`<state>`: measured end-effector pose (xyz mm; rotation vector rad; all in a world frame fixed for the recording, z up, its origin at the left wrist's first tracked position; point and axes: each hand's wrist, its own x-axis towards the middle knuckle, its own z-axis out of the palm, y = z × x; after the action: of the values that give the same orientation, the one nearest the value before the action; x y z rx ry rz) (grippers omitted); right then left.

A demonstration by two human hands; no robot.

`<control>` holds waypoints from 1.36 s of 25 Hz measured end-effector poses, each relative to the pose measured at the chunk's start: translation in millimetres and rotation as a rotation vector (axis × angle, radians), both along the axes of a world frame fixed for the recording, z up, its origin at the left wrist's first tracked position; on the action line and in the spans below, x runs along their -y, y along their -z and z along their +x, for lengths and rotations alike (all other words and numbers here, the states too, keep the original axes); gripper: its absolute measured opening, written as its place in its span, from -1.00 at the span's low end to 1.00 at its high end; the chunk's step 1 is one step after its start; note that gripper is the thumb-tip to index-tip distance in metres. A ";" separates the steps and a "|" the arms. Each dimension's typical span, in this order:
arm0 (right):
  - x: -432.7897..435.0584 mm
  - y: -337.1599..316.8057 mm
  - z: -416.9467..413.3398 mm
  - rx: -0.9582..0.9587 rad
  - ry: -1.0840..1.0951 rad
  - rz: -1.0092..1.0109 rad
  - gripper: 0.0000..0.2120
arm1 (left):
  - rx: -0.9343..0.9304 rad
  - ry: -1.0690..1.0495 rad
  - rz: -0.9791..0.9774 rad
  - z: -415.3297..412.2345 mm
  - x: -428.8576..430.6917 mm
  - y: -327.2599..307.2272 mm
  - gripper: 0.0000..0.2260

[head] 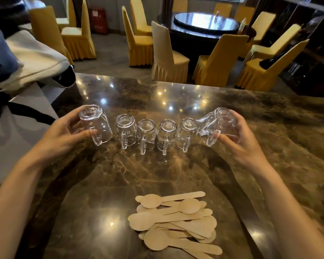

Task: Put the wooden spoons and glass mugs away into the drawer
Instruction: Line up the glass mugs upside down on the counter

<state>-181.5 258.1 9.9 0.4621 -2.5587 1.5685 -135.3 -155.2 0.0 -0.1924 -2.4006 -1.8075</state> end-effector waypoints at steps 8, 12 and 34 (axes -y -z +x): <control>-1.3 32.3 -4.0 0.077 0.057 0.038 -0.39 | 0.110 -0.066 0.032 1.1 -4.1 22.6 -0.41; 2.5 41.6 -6.2 0.096 0.061 0.072 -0.38 | 0.131 -0.087 0.005 1.0 -11.8 19.0 -0.41; -5.9 44.4 -16.8 0.238 -0.003 0.015 -0.21 | 0.189 -0.134 -0.066 -8.6 -9.2 27.8 -0.33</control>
<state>-198.3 264.0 -34.4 0.2963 -2.7429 1.7005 -143.9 -146.0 -27.7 0.1361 -2.5316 -1.7606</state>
